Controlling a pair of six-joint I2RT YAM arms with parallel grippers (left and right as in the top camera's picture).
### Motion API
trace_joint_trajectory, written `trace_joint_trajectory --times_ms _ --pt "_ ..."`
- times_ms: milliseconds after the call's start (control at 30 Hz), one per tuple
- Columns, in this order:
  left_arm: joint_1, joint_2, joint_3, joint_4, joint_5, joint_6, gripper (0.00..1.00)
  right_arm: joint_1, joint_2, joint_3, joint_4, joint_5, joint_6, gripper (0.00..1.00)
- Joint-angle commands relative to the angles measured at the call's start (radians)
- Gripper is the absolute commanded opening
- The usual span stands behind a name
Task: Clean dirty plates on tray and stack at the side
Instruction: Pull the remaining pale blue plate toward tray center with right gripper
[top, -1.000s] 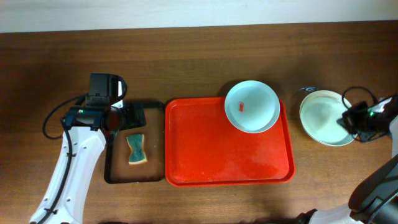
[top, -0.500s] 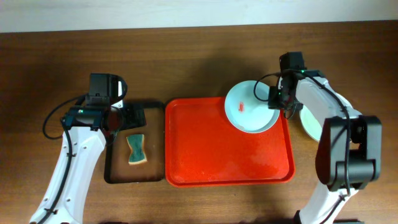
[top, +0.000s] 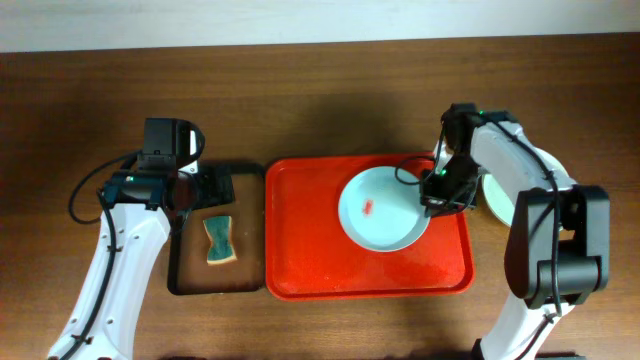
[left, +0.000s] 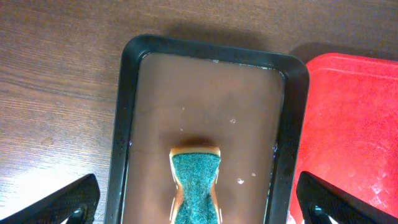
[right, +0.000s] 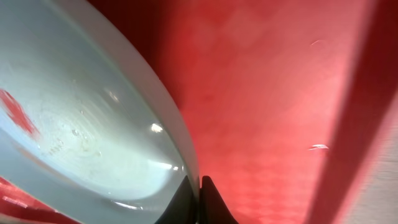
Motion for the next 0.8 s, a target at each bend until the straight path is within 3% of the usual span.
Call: trace_joint_trajectory --times_ms 0,133,233,433,467,533,567,700,767 --pt "-0.001 -0.005 0.008 0.002 0.003 -0.013 0.99 0.079 -0.021 -0.123 0.08 -0.107 0.01 0.04" --pt "0.0 -0.005 0.008 0.002 0.003 -0.013 0.99 0.169 -0.02 -0.15 0.178 -0.107 0.013 0.11" --pt "0.0 -0.005 0.008 0.002 0.003 -0.013 0.99 0.181 -0.021 -0.15 0.199 -0.107 0.028 0.36" --pt "0.0 -0.005 0.008 0.002 0.003 -0.013 0.99 0.181 -0.02 -0.154 0.195 -0.107 0.027 0.4" --pt "0.0 -0.005 0.008 0.002 0.003 -0.013 0.99 0.181 -0.02 -0.166 0.195 -0.107 0.027 0.5" --pt "0.0 -0.005 0.008 0.002 0.003 -0.013 0.99 0.181 -0.02 -0.171 0.195 -0.107 0.027 0.53" --pt "0.0 -0.005 0.008 0.002 0.003 -0.013 0.99 0.179 -0.022 -0.168 0.195 -0.107 0.027 0.48" --pt "0.0 -0.005 0.008 0.002 0.003 -0.013 0.99 0.177 -0.093 -0.158 0.175 -0.106 0.027 0.49" --pt "0.0 -0.005 0.008 0.002 0.003 -0.013 0.99 0.177 -0.145 -0.158 0.165 -0.106 0.027 0.55"
